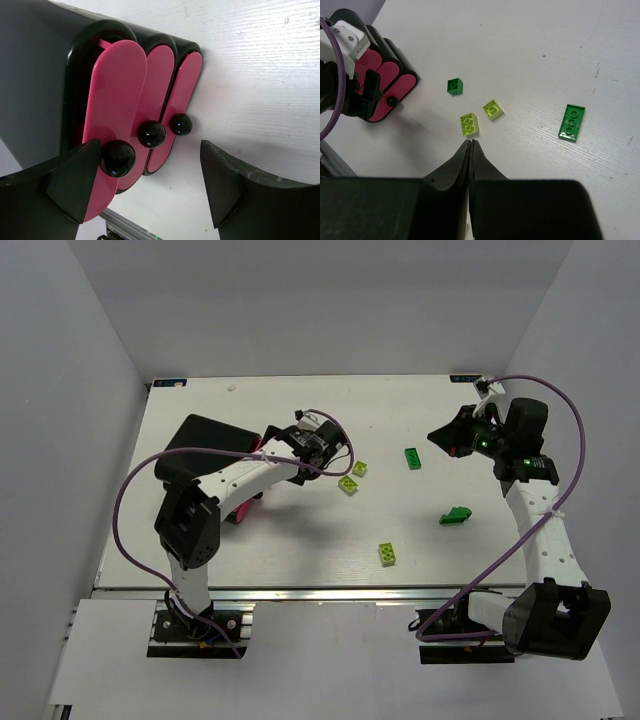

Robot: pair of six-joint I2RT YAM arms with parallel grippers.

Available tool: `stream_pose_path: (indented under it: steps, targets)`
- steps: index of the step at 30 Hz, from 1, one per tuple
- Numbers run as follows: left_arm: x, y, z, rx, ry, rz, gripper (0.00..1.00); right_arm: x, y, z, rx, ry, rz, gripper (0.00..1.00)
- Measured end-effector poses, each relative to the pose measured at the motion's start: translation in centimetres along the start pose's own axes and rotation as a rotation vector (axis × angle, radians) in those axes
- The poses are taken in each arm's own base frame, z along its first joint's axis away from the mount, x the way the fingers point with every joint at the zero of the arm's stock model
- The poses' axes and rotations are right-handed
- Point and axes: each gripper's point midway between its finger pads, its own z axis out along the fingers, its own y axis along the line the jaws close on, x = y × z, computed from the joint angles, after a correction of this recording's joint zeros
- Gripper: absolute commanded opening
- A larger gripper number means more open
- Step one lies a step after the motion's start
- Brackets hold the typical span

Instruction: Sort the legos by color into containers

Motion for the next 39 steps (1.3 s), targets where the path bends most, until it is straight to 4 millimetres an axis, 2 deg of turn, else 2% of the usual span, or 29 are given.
stream_pose_path:
  steps: [16,19,23,25,26,28,29,32,35,37,38,39]
  targets:
    - [0.1,1.3,1.0,-0.021,0.015,-0.003,0.91,0.2,0.1,0.0,-0.01,0.003,0.0,0.0]
    - [0.0,1.5,0.8,-0.008,0.004,-0.012,0.86,0.6,0.1,0.1,-0.018,0.012,0.007,0.0]
    - [-1.1,1.7,-0.4,0.058,-0.04,-0.038,0.74,0.8,0.3,0.1,-0.033,0.017,-0.002,0.0]
    - [-2.2,1.4,-1.6,0.143,-0.08,-0.07,0.68,1.1,0.5,0.1,-0.058,0.021,-0.026,0.03]
    - [-2.7,1.3,-2.3,0.191,-0.105,-0.092,0.65,1.3,0.8,0.2,-0.08,0.026,-0.043,0.19]
    - [-4.1,1.3,-4.4,0.314,-0.18,-0.145,0.56,2.0,1.4,0.2,-0.135,0.035,-0.078,0.34]
    - [-4.8,1.4,-5.6,0.373,-0.225,-0.176,0.34,2.4,1.8,0.2,-0.174,0.041,-0.104,0.49]
    - [-6.1,2.7,-10.1,0.57,-0.389,-0.269,0.0,3.5,3.3,0.2,-0.285,0.051,-0.177,0.68]
    - [-6.1,4.6,-14.5,0.731,-0.549,-0.353,0.0,4.9,5.5,0.4,-0.412,0.063,-0.29,0.74]
    - [-4.8,5.4,-16.3,0.812,-0.623,-0.383,0.03,6.0,7.4,0.7,-0.495,0.077,-0.361,0.74]
    - [-3.7,5.6,-16.8,0.846,-0.65,-0.394,0.19,6.6,8.2,0.9,-0.529,0.088,-0.395,0.74]
    - [-2.4,5.6,-16.8,0.868,-0.663,-0.401,0.29,7.4,9.2,1.3,-0.56,0.101,-0.43,0.72]
